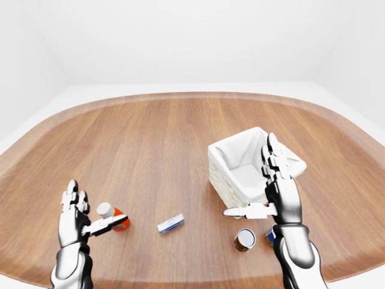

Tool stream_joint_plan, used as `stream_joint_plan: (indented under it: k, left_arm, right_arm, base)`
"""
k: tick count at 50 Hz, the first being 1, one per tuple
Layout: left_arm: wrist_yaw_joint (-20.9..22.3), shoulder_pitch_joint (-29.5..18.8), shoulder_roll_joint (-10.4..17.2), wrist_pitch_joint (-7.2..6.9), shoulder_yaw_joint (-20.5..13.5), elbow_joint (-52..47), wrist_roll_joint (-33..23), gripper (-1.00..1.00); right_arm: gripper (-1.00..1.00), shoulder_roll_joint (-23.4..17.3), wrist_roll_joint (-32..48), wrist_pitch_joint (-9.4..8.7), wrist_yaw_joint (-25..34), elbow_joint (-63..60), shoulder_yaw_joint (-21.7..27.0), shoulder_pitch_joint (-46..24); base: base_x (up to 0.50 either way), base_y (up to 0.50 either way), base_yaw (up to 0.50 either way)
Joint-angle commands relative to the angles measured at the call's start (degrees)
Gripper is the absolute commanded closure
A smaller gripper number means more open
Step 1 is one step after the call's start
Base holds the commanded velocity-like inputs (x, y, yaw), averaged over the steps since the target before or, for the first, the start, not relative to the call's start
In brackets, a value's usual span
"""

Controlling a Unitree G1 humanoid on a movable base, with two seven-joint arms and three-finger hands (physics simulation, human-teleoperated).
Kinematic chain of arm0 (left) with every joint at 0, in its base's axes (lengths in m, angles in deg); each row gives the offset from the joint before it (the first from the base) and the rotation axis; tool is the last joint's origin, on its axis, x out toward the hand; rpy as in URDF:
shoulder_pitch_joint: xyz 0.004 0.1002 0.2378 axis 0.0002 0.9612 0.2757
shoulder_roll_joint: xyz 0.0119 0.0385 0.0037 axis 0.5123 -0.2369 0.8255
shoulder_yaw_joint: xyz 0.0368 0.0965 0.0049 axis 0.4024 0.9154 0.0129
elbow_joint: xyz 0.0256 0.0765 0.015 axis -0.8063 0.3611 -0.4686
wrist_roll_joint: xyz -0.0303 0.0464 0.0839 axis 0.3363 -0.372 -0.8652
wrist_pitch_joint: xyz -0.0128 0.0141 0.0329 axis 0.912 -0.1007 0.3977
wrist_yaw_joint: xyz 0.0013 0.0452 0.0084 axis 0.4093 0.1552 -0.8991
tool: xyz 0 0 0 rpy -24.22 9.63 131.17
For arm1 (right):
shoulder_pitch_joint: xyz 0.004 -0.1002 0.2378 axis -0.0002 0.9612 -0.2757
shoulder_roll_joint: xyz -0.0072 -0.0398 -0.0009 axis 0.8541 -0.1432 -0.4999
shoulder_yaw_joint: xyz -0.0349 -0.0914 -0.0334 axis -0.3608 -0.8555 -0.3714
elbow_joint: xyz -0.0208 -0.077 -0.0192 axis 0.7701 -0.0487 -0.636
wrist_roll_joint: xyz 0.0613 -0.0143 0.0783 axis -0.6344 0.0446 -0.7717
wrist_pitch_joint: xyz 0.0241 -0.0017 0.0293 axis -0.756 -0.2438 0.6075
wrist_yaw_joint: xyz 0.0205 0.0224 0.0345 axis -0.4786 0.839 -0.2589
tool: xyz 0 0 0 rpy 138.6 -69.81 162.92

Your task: Pick up the ketchup, and put it in the basket.

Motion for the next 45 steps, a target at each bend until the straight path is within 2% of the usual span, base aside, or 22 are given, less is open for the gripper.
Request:
stream_joint_plan:
  k: [1, 14, 25, 41, 42, 43, 44, 45]
  left_arm:
    - [-0.64, -1.04, 0.80, 0.00, 0.42, 3.36, 0.09, -1.00]
    - [-1.76, -2.67, 2.06, 0.00, 1.66, 8.33, 0.50, -1.00]
    - [-3.56, -5.80, 4.39, 0.00, 3.88, 17.70, 1.29, -1.00]
    - [-4.42, -7.15, 5.77, 0.00, 5.56, 22.63, 2.22, -1.00]
    - [-4.44, -7.16, 5.76, 0.00, 5.63, 22.74, 2.19, -0.62]
    - [-4.25, -6.95, 5.70, 0.00, 5.75, 22.48, 2.30, 0.69]
    - [-4.29, -6.92, 5.68, 0.00, 5.83, 22.52, 2.17, 0.92]
    - [-4.31, -6.95, 5.66, 0.00, 5.88, 22.76, 2.06, 0.92]
  right_arm:
    - [-1.00, -0.03, 0.13, 0.00, -0.10, -0.28, -0.33, 0.22]
    - [-1.00, -0.14, -0.02, 0.00, -0.08, -0.44, -0.24, 0.12]
    - [-1.00, -0.04, -0.09, 0.00, 0.07, 0.06, 0.02, -0.09]
    - [-1.00, -0.09, -0.16, 0.00, 0.09, 0.00, -0.16, 0.03]
    - [-1.00, -0.09, -0.16, 0.00, 0.09, 0.00, -0.15, 0.02]
    - [-1.00, -0.08, -0.10, 0.00, 0.07, -0.25, -0.24, 0.20]
    - [-1.00, -0.09, -0.14, 0.00, 0.08, -0.32, -0.23, 0.23]
    - [-1.00, -0.09, -0.15, 0.00, 0.07, -0.35, -0.23, 0.22]
  base:
    - [0.00, 0.00, 0.00]
    - [0.00, 0.00, 0.00]
    - [0.00, 0.00, 0.00]
    - [0.00, 0.00, 0.00]
    - [0.00, 0.00, 0.00]
    - [0.00, 0.00, 0.00]
    - [0.00, 0.00, 0.00]
    - [0.00, 0.00, 0.00]
